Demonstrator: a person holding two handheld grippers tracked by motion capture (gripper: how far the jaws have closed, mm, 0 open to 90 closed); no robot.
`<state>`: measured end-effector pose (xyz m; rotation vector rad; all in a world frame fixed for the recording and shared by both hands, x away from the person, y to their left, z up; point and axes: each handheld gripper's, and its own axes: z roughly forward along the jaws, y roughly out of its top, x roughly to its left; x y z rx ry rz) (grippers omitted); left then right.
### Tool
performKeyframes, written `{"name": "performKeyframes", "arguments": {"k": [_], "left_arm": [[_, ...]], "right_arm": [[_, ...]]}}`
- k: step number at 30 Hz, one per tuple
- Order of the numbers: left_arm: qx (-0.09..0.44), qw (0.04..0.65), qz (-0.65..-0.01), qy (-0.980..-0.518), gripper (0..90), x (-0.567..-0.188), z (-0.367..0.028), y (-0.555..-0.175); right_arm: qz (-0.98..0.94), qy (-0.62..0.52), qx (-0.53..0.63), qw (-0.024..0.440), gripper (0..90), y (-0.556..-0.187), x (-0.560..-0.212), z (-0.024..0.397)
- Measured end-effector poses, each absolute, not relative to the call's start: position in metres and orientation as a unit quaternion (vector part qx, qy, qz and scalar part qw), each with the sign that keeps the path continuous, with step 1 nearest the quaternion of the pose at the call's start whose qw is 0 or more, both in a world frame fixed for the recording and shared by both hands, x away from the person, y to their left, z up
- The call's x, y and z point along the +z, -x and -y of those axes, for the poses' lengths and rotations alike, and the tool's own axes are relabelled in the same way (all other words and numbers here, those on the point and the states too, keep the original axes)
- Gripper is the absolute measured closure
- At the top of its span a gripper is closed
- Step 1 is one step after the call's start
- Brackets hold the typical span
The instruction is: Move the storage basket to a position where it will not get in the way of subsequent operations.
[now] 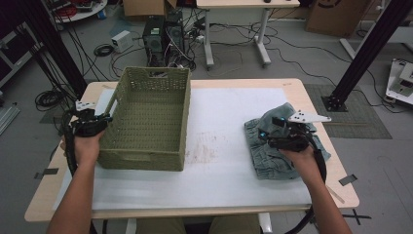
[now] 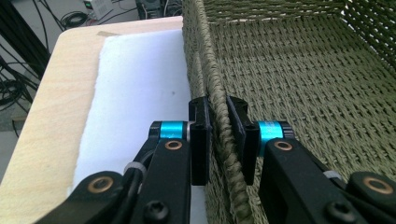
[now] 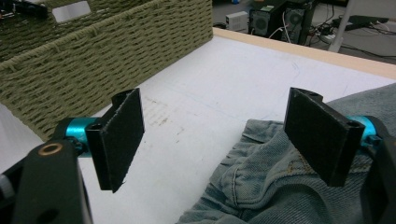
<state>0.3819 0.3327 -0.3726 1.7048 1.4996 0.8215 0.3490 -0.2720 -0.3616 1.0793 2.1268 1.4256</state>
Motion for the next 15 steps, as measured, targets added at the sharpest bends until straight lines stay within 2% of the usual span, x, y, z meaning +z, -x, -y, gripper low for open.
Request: {"name": "performKeyframes", "arguments": {"k": [15], "left_arm": [[0.323, 0.35, -0.591, -0.651, 79.8, -0.372, -0.371, -0.369]], "right_arm": [[-0.757, -0.382, 0.499, 0.178, 20.7, -0.351, -0.362, 0.268]]}}
